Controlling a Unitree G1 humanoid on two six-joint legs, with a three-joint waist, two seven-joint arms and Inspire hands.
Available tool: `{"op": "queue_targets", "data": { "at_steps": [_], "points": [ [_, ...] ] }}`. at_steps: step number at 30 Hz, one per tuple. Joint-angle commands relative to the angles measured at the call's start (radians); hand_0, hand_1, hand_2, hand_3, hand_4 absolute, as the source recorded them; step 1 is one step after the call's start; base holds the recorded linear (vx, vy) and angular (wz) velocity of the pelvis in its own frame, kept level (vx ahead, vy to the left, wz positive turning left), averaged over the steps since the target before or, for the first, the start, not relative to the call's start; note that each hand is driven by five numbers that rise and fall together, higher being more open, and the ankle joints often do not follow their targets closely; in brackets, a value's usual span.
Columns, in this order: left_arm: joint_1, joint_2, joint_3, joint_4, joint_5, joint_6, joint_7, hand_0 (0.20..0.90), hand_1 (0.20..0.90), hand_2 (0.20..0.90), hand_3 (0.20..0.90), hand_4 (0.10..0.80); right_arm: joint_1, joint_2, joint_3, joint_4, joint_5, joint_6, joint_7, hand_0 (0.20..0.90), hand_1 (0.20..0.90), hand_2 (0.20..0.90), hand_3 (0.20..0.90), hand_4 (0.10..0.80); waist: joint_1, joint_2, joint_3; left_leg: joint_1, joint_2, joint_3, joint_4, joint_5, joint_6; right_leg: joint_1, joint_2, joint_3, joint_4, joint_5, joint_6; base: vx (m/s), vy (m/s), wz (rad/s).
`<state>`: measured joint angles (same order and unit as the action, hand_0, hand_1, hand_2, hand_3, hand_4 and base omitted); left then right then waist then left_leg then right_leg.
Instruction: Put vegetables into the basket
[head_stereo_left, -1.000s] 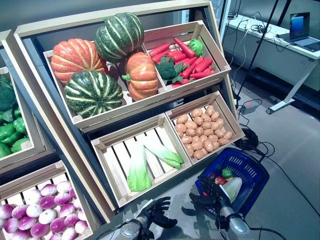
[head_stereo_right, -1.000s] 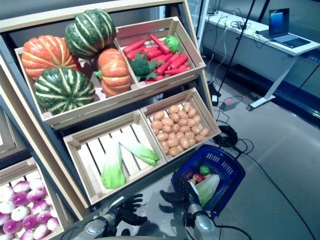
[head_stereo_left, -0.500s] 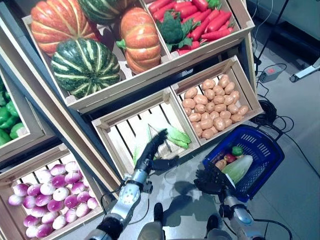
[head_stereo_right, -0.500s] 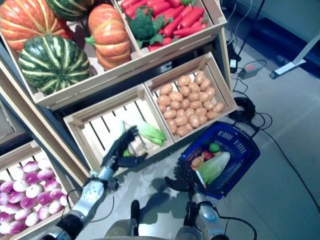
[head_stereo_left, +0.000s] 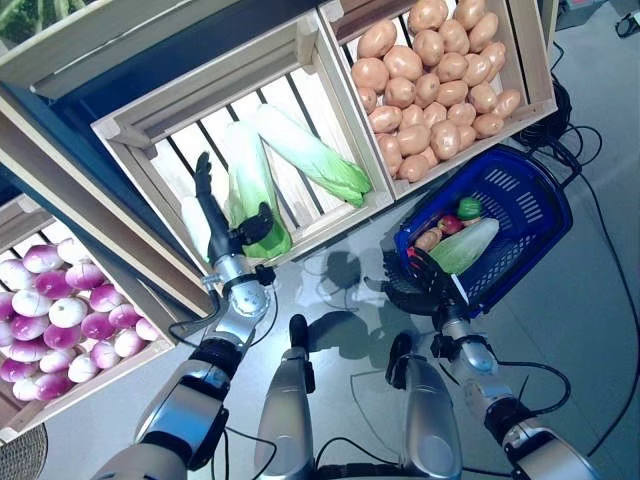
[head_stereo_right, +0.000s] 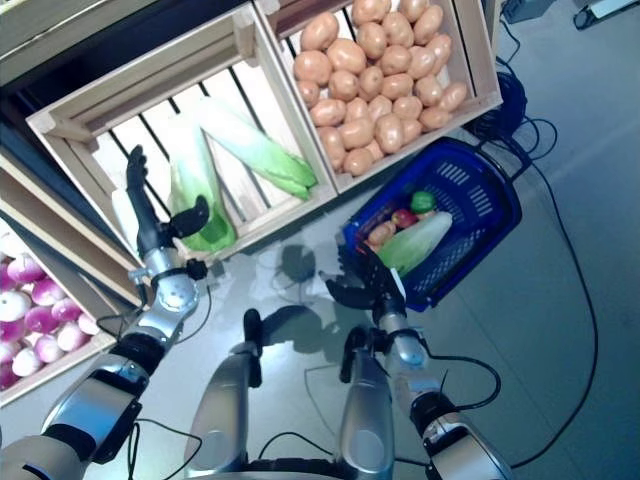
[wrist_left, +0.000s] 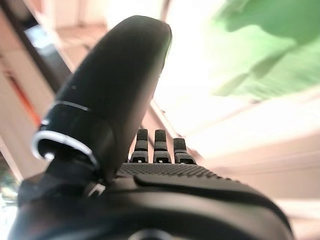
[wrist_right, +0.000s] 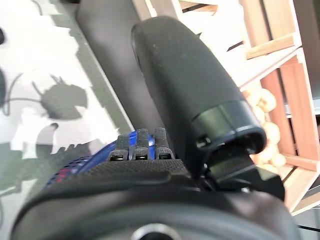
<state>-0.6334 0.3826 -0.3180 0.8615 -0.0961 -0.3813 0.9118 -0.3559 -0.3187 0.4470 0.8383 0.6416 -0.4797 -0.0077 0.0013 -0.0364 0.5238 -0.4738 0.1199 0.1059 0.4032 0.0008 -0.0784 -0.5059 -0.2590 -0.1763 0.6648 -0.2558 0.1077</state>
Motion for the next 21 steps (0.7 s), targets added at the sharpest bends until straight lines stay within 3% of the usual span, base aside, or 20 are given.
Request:
{"op": "queue_targets", "data": {
  "at_steps": [1,3,9,21],
  "points": [
    [-0.091,0.057,0.060,-0.092,-0.028,0.003,0.092,0.900,0.900,0.900,0.900,0.800,0.023,-0.024,-0.003,-0.175,0.032,-0.020,0.018,0.900,0.900,0.900,0.900,0.800,-0.022,-0.001,-0.004,-0.107,0.033,-0.029,0.175,-0.088,-0.002,-0.066,0.016,0.023,0.005,0.081,-0.061,0.031,0.119,0.07],
    [-0.103,0.065,0.072,-0.097,-0.066,0.028,0.104,0.900,0.900,0.900,0.900,0.800,0.018,-0.033,0.000,-0.205,0.029,0.001,0.013,0.900,0.900,0.900,0.900,0.800,-0.027,-0.006,-0.004,-0.167,0.038,-0.038,0.258,-0.145,-0.005,-0.128,0.019,0.043,0.085,0.036,-0.056,0.036,0.107,0.08],
    [-0.185,0.123,0.087,-0.066,-0.133,0.087,0.133,0.900,0.900,0.900,0.900,0.800,-0.027,-0.069,-0.002,-0.231,0.037,0.038,0.001,0.900,0.900,0.900,0.900,0.800,-0.036,-0.021,-0.004,-0.305,0.055,-0.058,0.391,-0.201,0.007,-0.268,0.026,0.065,0.209,-0.003,-0.067,-0.019,0.113,-0.06],
    [-0.412,0.234,0.027,0.013,-0.301,0.112,0.008,0.900,0.900,0.900,0.900,0.800,-0.048,-0.133,0.002,-0.281,0.027,0.069,-0.004,0.900,0.900,0.900,0.900,0.800,-0.061,-0.062,-0.004,-0.471,0.055,-0.081,0.523,-0.256,0.041,-0.442,0.028,0.073,0.307,-0.012,-0.067,-0.003,0.077,-0.07]
  ]
}}
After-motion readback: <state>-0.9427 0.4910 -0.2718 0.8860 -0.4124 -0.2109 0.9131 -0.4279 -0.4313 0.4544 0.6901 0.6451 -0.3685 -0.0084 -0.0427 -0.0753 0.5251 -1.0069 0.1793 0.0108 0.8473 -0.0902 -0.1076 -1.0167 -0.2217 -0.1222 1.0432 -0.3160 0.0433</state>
